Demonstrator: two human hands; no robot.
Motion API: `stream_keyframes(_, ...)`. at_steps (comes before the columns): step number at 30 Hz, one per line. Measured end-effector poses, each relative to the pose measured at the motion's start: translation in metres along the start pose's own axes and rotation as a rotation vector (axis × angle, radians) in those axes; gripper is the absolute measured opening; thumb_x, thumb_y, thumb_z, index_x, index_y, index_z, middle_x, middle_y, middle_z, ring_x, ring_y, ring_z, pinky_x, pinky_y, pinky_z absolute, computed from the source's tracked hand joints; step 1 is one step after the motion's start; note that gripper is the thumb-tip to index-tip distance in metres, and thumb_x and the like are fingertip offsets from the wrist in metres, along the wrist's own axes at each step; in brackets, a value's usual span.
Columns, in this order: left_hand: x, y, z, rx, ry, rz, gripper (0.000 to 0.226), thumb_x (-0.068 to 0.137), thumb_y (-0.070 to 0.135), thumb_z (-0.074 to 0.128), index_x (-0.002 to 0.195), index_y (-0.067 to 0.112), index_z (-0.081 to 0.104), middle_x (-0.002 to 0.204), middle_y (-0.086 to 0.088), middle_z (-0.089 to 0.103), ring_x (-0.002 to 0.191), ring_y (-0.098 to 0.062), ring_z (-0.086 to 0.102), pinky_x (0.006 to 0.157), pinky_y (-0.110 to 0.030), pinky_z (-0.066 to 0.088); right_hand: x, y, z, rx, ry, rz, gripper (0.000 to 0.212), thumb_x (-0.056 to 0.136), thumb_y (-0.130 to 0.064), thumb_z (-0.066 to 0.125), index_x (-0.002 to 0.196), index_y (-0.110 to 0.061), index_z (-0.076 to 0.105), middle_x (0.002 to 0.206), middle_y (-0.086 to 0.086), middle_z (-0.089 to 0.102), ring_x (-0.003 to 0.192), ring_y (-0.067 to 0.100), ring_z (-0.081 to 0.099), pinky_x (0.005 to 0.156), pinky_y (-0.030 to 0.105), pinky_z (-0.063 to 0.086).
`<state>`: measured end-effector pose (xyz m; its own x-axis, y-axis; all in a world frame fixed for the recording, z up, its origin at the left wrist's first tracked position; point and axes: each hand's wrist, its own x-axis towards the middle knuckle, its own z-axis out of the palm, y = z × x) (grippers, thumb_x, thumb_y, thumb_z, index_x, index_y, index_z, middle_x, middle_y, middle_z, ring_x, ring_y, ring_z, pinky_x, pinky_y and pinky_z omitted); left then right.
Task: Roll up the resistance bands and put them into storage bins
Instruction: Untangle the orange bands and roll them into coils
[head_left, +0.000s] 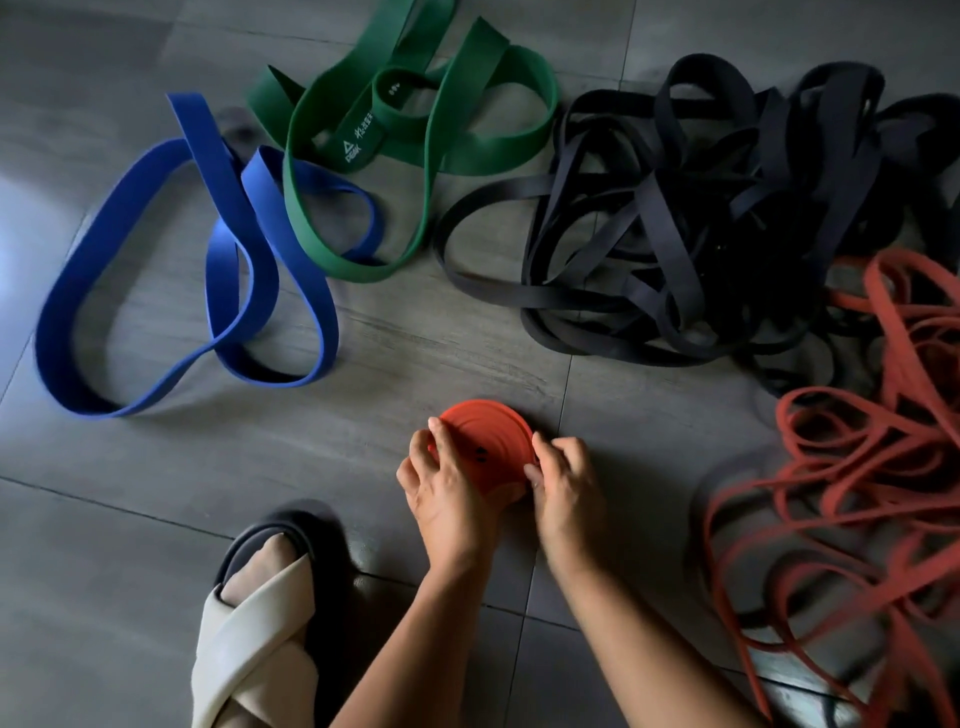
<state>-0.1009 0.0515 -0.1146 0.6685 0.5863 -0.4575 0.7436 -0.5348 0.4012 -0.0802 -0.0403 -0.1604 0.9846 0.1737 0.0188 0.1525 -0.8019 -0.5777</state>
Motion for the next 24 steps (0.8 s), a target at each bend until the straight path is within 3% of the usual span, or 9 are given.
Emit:
stream_keyframes(3,-0.003,0.005,-0.005,0.088,-0.036,-0.014,0.109,0.069,0.041,0.075,0.147,0.011,0.005,0.15,-0.007,0.015,0.129,-0.027,0.021,0.107,-0.03,0.019,0.002,-0.001,-0.007,0.018,-0.065,0.036,0.033,0.078,-0.017,0.045,0.093,0.001,0.069,0.076,0.014,0.061,0.055,0.023,0.062,0.059,0.022,0.042)
stream_keyframes(7,-0.005,0.007,-0.006,0.139,-0.025,-0.029,0.113,0.068,0.047,0.074,0.147,0.012,0.002,0.149,-0.005,0.015,0.13,-0.026,0.022,0.106,-0.031,0.022,0.014,-0.004,-0.017,0.084,-0.128,0.096,0.021,0.064,0.0,0.061,0.083,0.0,0.07,0.072,0.016,0.062,0.052,0.026,0.063,0.049,0.027,0.047)
stream_keyframes(11,-0.002,0.005,-0.004,0.151,-0.021,-0.024,0.113,0.068,0.048,0.074,0.147,0.013,0.0,0.149,-0.005,0.014,0.131,-0.026,0.02,0.106,-0.032,0.021,0.013,-0.008,-0.024,0.105,-0.181,0.162,0.011,0.079,0.0,0.059,0.088,-0.004,0.064,0.089,0.017,0.06,0.069,0.034,0.06,0.059,0.044,0.051)
stream_keyframes(13,-0.003,0.006,-0.004,0.14,-0.019,-0.029,0.113,0.068,0.047,0.074,0.148,0.014,0.0,0.15,-0.005,0.014,0.131,-0.026,0.019,0.106,-0.033,0.022,0.015,-0.011,-0.025,0.092,-0.188,0.164,0.008,0.082,-0.001,0.055,0.082,-0.002,0.062,0.089,0.019,0.057,0.067,0.036,0.058,0.056,0.045,0.049)
stream_keyframes(17,-0.007,0.006,-0.005,0.084,-0.029,-0.044,0.113,0.068,0.044,0.075,0.148,0.016,0.0,0.15,-0.003,0.012,0.133,-0.026,0.017,0.106,-0.035,0.022,0.021,-0.008,-0.029,0.093,-0.241,0.21,0.01,0.083,-0.001,0.058,0.092,0.001,0.063,0.099,0.02,0.054,0.082,0.036,0.058,0.072,0.042,0.048)
stream_keyframes(21,-0.009,0.004,-0.007,0.037,-0.021,-0.027,0.111,0.068,0.041,0.076,0.147,0.015,0.003,0.151,-0.003,0.012,0.134,-0.026,0.016,0.107,-0.035,0.021,0.017,-0.007,-0.031,0.219,-0.295,0.245,0.028,0.078,0.001,0.065,0.105,0.002,0.059,0.105,0.021,0.048,0.086,0.037,0.058,0.082,0.05,0.048)
stream_keyframes(24,-0.013,-0.001,-0.008,0.031,-0.026,-0.008,0.11,0.068,0.039,0.077,0.148,0.015,0.005,0.153,-0.003,0.011,0.135,-0.025,0.017,0.108,-0.034,0.019,0.019,-0.007,-0.037,0.153,-0.356,0.254,0.04,0.085,-0.007,0.059,0.123,-0.001,0.051,0.115,0.019,0.046,0.099,0.033,0.056,0.091,0.043,0.044)
